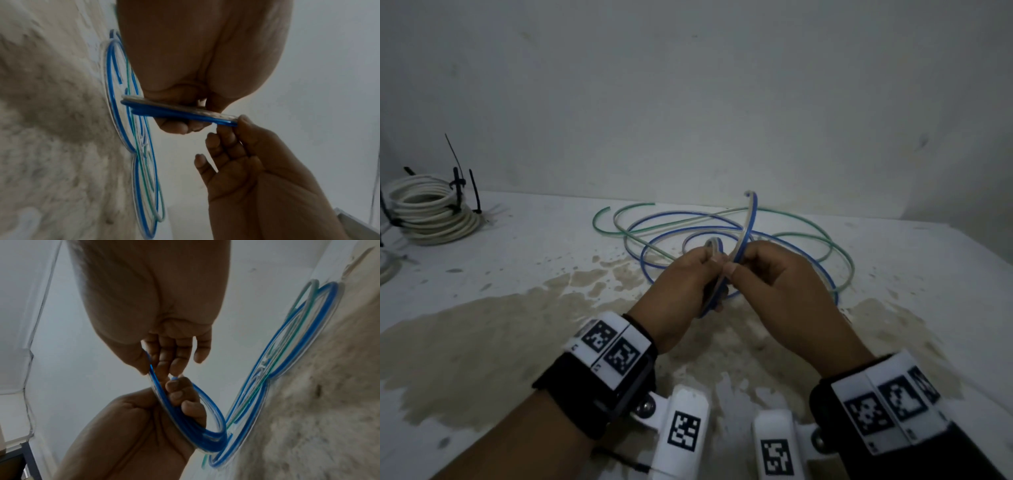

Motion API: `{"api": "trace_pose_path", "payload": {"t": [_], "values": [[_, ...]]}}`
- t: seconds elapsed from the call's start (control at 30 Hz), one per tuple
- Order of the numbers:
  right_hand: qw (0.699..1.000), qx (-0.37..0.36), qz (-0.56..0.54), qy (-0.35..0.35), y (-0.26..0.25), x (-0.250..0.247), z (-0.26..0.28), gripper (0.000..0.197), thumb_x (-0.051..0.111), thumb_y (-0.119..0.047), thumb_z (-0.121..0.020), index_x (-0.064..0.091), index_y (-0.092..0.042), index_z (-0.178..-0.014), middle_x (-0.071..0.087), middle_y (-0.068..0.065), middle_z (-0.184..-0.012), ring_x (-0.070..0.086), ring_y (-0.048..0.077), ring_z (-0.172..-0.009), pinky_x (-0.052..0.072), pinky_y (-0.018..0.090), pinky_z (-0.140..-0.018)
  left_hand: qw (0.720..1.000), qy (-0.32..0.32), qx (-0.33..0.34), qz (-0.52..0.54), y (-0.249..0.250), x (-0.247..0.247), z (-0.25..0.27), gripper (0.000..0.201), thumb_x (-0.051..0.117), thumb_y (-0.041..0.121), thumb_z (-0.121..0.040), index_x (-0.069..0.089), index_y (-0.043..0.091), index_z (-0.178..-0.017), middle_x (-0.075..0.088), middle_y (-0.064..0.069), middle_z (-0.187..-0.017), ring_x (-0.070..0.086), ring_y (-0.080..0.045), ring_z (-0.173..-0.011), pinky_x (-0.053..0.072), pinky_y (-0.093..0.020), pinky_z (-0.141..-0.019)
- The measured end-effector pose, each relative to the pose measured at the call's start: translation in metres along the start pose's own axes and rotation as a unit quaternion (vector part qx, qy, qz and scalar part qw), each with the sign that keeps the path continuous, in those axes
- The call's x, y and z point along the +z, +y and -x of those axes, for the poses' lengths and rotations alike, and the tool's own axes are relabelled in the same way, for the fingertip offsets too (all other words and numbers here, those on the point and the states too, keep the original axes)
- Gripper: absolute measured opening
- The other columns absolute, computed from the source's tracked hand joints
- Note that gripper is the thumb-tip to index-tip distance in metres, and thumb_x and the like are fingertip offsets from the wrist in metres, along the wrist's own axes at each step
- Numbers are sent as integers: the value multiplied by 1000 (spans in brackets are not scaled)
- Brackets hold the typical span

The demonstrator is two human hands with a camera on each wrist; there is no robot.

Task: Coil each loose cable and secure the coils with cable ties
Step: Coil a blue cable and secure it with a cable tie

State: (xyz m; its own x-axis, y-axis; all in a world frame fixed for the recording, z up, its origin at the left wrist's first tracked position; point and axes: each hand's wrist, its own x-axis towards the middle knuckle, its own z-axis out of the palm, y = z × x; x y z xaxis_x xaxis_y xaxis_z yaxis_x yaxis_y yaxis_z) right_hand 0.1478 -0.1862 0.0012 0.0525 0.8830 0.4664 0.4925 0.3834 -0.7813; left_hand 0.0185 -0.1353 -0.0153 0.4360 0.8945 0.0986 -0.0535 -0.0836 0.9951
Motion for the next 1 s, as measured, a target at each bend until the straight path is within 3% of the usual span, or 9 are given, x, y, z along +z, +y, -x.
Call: {"api": "trace_pose_path", "payload": {"t": [0.23, 0.3, 0.43, 0.5, 0.63, 0.7, 0.77, 0.87, 1.0], "values": [[995, 69, -53, 50, 3, -2, -1, 31, 54, -22, -93, 58, -9, -65, 57, -4, -54, 51, 3, -51, 40, 12, -56, 998, -59, -19, -5, 0, 4, 7, 28, 33, 17, -103, 53, 5, -88, 53, -2, -64, 44, -14, -52, 36, -26, -52], [994, 78, -47, 53, 4, -2, -1, 33, 55, -24, -93, 55, -12, -62, 54, -2, -56, 49, 4, -51, 39, 14, -55, 997, -74, -25, 15, 0, 4, 10, 30, 31, 16, -102, 56, 2, -92, 54, -4, -61, 44, -15, -49, 36, -25, -50], [993, 93, -32, 72, 7, -3, -2, 37, 55, -27, -93, 49, -18, -57, 51, -6, -52, 51, -3, -49, 37, 9, -51, 992, -88, -40, 81, 3, 8, 12, 34, 30, 22, -102, 55, 2, -93, 40, -2, -53, 32, -15, -46, 28, -26, -49], [991, 102, -41, 71, 7, -3, -2, 37, 56, -28, -93, 50, -20, -57, 53, -10, -48, 52, -2, -49, 39, 12, -51, 991, -93, -45, 87, 4, 9, 11, 40, 29, 31, -102, 54, 4, -88, 34, 1, -51, 26, -15, -46, 24, -24, -47], [993, 87, 9, 81, 12, -3, -2, 35, 66, -35, -85, 47, -20, -59, 42, -9, -47, 35, 4, -44, 31, 14, -45, 993, -81, -55, 59, 5, 3, 10, 36, 36, 30, -101, 51, 6, -79, 22, 3, -51, 15, -12, -46, 17, -21, -43], [992, 50, 45, 107, 16, -6, -3, 30, 72, -38, -79, 50, -22, -68, 40, -9, -56, 38, 3, -50, 32, 12, -49, 992, -81, -67, 65, 5, -2, 10, 36, 37, 30, -101, 50, 7, -77, 21, 4, -50, 15, -10, -43, 18, -19, -41], [990, -8, 82, 116, 16, -9, -4, 15, 71, -39, -78, 62, -27, -81, 49, -15, -74, 47, -7, -68, 33, 4, -64, 990, -82, -77, 86, 5, -5, 10, 35, 36, 30, -100, 50, 9, -75, 21, 6, -48, 15, -9, -41, 16, -19, -40], [995, -21, 78, 55, 18, -12, -4, 11, 62, -25, -89, 69, -27, -97, 58, -16, -95, 52, -12, -92, 32, -1, -80, 984, -79, -83, 134, 7, -7, 8, 35, 36, 31, -98, 50, 10, -73, 21, 9, -44, 16, -7, -38, 13, -21, -41], [1000, 23, 5, 2, 17, -9, -3, 18, 49, -17, -97, 62, -30, -94, 69, -6, -90, 64, 5, -85, 50, 22, -81, 971, -84, -92, 202, 10, -9, 7, 31, 42, 32, -89, 52, 9, -72, 21, 9, -40, 17, -6, -33, 14, -20, -38]]}}
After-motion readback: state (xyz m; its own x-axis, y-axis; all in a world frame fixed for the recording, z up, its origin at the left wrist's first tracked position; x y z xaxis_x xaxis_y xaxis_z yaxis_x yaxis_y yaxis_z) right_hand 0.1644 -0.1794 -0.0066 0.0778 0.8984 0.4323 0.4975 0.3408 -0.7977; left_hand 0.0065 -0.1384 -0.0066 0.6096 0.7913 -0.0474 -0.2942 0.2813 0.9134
